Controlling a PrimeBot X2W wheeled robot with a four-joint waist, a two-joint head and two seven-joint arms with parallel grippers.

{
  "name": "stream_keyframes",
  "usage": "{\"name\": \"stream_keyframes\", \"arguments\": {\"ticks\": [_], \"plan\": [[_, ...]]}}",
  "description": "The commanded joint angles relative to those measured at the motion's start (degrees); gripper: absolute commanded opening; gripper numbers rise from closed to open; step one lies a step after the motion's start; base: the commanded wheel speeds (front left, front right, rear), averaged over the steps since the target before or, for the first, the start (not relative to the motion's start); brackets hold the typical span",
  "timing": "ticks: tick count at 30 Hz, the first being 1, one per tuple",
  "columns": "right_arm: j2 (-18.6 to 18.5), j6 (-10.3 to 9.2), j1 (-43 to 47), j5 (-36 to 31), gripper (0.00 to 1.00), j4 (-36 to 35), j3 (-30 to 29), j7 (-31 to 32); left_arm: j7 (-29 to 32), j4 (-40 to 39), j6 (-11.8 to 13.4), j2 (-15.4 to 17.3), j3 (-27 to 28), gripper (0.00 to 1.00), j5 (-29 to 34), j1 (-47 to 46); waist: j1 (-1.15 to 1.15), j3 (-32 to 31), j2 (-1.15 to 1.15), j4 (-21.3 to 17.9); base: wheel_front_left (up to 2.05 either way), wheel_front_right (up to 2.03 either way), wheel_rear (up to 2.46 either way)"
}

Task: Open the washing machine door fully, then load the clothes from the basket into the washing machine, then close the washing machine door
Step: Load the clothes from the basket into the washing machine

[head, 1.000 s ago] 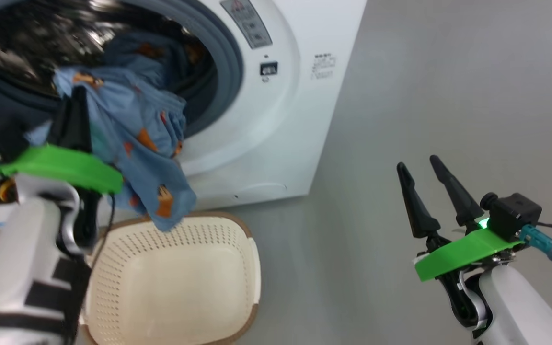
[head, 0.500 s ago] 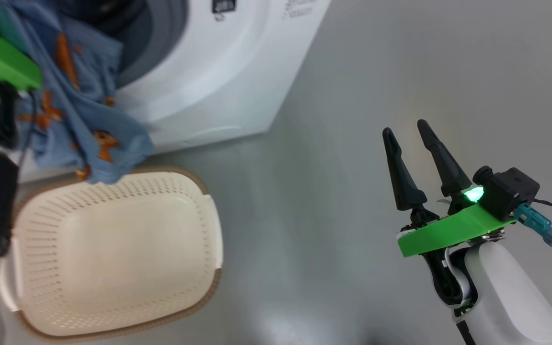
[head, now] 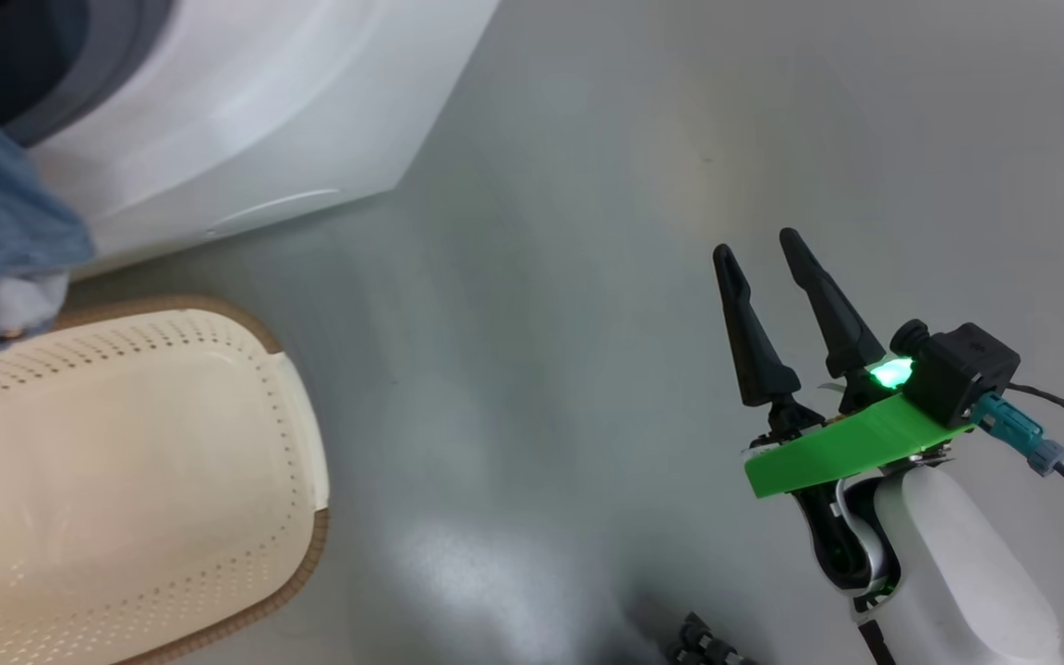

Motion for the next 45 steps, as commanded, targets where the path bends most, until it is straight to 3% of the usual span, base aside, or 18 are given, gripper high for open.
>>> {"name": "stream_keyframes", "arguments": {"ticks": [1,2,3,12,19,33,45], "plan": [[0.1,0.31,-0.4,-0.3,1.00,-1.3,0.4,-0.5,-0.3,-2.3,0.3,1.5,1.6,0.00,1.3,0.9,0.00,1.1,0.00,-1.1,0.00,0.00,0.00],[0.1,0.31,-0.5,-0.4,1.00,-1.2,0.5,-0.5,-0.3,-1.6,0.2,0.8,2.1,0.44,1.8,2.0,0.00,0.8,0.00,-1.0,0.00,0.00,0.00],[0.2,0.31,-0.6,-0.4,1.00,-1.0,0.6,-0.5,-0.3,0.1,0.0,0.1,2.0,1.00,2.2,3.0,0.00,0.5,0.00,-0.7,0.00,0.00,0.00],[0.0,0.31,-1.0,-0.9,1.00,0.5,1.1,-0.5,-0.2,16.0,-2.2,-2.9,-0.1,1.00,3.4,3.6,0.00,-3.3,0.00,1.6,0.00,0.00,0.00],[-0.8,0.31,-1.3,-0.7,1.00,1.4,1.5,-0.5,-0.3,20.6,-4.1,-4.4,0.3,1.00,2.2,6.1,0.00,-7.1,0.00,3.6,0.00,0.00,0.00],[-3.3,0.31,-0.4,-0.2,1.00,2.5,0.6,-0.5,-0.3,12.7,-5.8,-8.4,2.0,1.00,3.2,19.1,0.00,-16.1,0.00,9.3,0.00,0.00,0.00],[-5.5,0.31,3.5,0.7,1.00,4.1,-0.2,-0.5,-0.3,-5.2,-7.5,-12.3,4.4,1.00,6.4,40.5,0.00,-27.4,0.00,15.2,0.00,0.00,0.00]]}}
